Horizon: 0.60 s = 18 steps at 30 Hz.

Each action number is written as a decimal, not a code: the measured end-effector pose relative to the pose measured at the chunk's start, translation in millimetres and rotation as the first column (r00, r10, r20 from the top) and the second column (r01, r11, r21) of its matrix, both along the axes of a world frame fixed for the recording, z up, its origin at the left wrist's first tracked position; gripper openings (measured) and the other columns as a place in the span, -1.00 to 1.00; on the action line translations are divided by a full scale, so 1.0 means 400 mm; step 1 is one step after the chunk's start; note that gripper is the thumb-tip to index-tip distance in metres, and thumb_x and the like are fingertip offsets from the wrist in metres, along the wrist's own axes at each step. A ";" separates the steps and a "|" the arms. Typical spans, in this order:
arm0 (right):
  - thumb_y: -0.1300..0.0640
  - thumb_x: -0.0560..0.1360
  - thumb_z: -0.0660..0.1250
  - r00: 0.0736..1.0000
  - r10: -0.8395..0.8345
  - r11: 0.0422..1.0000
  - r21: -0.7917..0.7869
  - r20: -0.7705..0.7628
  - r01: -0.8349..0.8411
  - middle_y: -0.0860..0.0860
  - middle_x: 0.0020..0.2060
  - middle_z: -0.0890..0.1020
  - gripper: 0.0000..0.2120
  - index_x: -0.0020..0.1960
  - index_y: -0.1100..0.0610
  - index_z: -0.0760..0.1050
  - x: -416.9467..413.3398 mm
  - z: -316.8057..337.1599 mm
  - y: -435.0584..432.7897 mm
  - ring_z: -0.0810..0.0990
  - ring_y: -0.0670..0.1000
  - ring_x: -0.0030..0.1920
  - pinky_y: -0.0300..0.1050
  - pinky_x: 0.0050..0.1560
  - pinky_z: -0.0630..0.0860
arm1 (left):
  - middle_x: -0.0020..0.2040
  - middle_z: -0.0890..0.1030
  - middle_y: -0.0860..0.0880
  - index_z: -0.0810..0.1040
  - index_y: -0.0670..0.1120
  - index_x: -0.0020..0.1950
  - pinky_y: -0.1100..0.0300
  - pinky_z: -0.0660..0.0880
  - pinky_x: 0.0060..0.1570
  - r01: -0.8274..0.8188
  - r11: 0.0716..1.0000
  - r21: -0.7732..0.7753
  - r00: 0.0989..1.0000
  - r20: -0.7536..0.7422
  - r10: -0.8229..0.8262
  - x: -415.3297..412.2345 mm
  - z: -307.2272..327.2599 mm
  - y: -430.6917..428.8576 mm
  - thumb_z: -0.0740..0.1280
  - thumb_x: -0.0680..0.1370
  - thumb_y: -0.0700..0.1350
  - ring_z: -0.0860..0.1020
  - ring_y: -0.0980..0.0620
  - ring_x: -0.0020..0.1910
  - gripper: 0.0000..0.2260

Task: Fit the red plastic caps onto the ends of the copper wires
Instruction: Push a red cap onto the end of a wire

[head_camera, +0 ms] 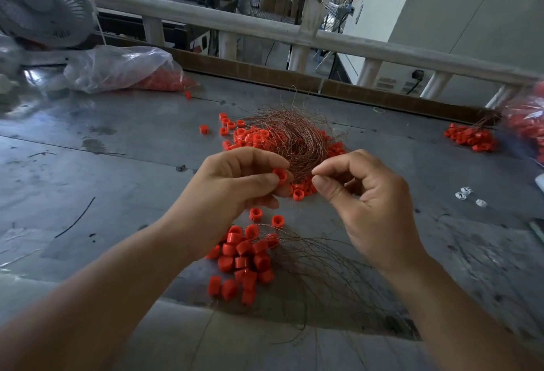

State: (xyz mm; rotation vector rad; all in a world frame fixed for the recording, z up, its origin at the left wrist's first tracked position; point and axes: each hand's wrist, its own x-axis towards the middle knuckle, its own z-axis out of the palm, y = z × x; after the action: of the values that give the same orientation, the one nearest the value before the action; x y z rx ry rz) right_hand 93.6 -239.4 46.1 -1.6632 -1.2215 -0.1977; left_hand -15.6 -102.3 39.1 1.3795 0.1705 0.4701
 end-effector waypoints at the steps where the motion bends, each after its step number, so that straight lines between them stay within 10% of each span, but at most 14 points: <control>1: 0.21 0.39 0.38 1.000 0.000 1.000 0.000 0.000 0.000 -0.12 -0.28 0.54 -0.82 -0.19 -0.07 0.48 0.000 0.000 -0.001 0.50 -0.19 -0.24 -0.46 -0.24 0.38 | -0.25 0.66 -0.04 0.67 -0.07 -0.18 0.32 0.52 -0.31 -0.003 1.000 0.015 1.000 -0.001 0.003 0.000 0.000 0.000 0.36 0.26 -0.19 0.61 0.08 -0.28 -0.82; 18: 0.17 0.38 0.36 0.999 0.040 0.996 -0.074 0.000 -0.040 -0.17 -0.28 0.53 -0.94 -0.19 0.02 0.54 -0.004 -0.003 0.003 0.50 -0.22 -0.21 -0.48 -0.23 0.35 | -0.16 0.69 -0.01 0.68 0.04 -0.09 0.36 0.52 -0.18 0.048 0.992 0.115 0.997 0.051 -0.054 0.003 -0.011 -0.005 0.37 0.25 -0.24 0.65 0.08 -0.16 -0.69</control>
State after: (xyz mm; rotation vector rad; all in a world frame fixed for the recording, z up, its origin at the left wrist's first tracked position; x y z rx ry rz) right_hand 92.0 -238.1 44.7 -1.7010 -1.2754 -0.1302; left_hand -14.3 -104.3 34.8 1.4773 0.0649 0.4796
